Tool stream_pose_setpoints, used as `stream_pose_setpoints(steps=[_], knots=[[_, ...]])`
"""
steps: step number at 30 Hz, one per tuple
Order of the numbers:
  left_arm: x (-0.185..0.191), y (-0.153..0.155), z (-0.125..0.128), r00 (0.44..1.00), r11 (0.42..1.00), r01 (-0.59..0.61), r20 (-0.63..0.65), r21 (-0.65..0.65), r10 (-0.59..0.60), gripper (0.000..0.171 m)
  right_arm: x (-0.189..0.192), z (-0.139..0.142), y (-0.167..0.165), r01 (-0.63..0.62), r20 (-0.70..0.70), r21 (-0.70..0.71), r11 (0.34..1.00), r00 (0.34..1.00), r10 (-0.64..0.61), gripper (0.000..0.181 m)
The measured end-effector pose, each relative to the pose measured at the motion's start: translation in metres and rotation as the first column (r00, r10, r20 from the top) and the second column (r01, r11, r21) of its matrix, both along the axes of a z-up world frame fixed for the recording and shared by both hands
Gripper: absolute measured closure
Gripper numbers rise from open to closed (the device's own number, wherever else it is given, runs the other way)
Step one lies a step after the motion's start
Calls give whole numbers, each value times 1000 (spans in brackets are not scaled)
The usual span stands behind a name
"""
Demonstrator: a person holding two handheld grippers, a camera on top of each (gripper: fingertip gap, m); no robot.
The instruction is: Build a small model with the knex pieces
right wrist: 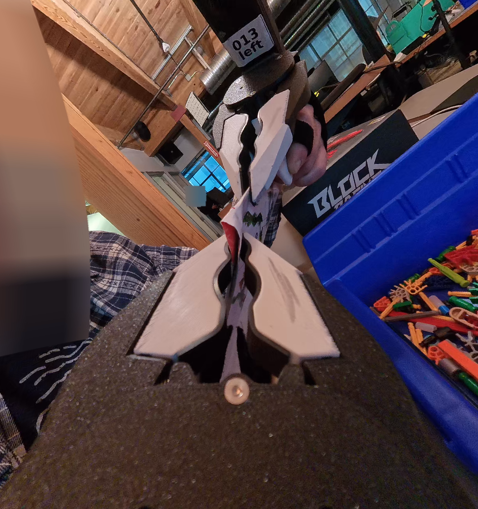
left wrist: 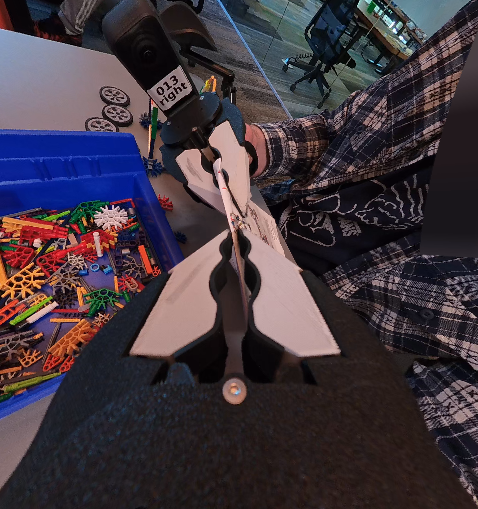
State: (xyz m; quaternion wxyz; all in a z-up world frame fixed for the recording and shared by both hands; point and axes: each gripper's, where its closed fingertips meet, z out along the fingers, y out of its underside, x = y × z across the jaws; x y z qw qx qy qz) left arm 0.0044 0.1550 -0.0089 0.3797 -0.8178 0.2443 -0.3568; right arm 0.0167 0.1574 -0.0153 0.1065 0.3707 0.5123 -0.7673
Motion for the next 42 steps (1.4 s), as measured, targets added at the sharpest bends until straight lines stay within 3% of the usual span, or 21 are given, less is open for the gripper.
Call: stream_pose_setpoints(steps=[15,18,42], knots=[[-13,9,-3,998,998,-64,8,-3,64,169,-12,-8,9,68,58,-10,998,996,-68,173],[-13,9,-3,998,998,-69,5,-3,69,169,-10,-8,8,65,43,-13,998,997,-65,181],[7,0,28,994,996,12,109,86,-21,170,7,22,2,10,-65,-51,999,998,-13,181]])
